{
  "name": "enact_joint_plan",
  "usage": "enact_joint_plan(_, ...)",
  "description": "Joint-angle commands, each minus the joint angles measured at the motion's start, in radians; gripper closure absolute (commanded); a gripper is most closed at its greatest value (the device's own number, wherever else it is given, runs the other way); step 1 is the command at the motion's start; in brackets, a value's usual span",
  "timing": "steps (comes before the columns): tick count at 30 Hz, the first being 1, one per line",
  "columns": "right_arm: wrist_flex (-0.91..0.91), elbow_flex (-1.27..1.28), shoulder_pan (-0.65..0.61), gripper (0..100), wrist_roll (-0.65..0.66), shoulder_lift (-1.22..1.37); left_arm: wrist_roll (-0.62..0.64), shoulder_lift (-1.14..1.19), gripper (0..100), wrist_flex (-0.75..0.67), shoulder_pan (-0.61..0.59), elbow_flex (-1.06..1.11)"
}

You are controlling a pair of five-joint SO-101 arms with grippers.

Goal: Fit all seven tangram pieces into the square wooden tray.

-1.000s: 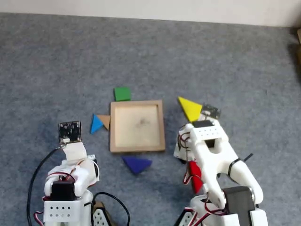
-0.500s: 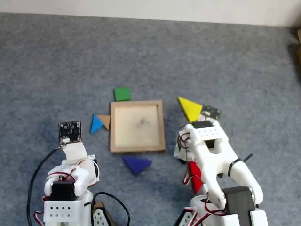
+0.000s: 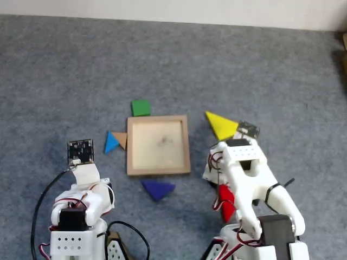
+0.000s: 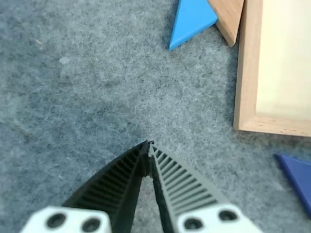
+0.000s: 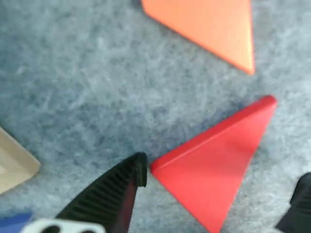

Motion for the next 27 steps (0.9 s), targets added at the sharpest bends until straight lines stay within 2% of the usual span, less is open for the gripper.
enact_joint_plan(1,-0.012,-0.001,0.021,61.5,-0.014,-0.004,0.002,-0.051,100,0.002,0.019,0.019)
enact_joint_plan(6,-0.012,-0.002,0.021,80.8,-0.008,-0.004,0.002,-0.051,100,0.002,0.019,0.019)
enact_joint_plan(10,-0.012,-0.007,0.021,90.6,-0.008,-0.005,0.002,-0.051,100,0.002,0.019,0.019)
enact_joint_plan(23,-0.005,-0.013,0.019,91.7,-0.005,-0.015,0.002,-0.051,100,0.002,0.019,0.019)
enact_joint_plan(27,-0.004,-0.013,0.019,91.8,0.117,-0.016,0.002,-0.051,100,0.002,0.019,0.019)
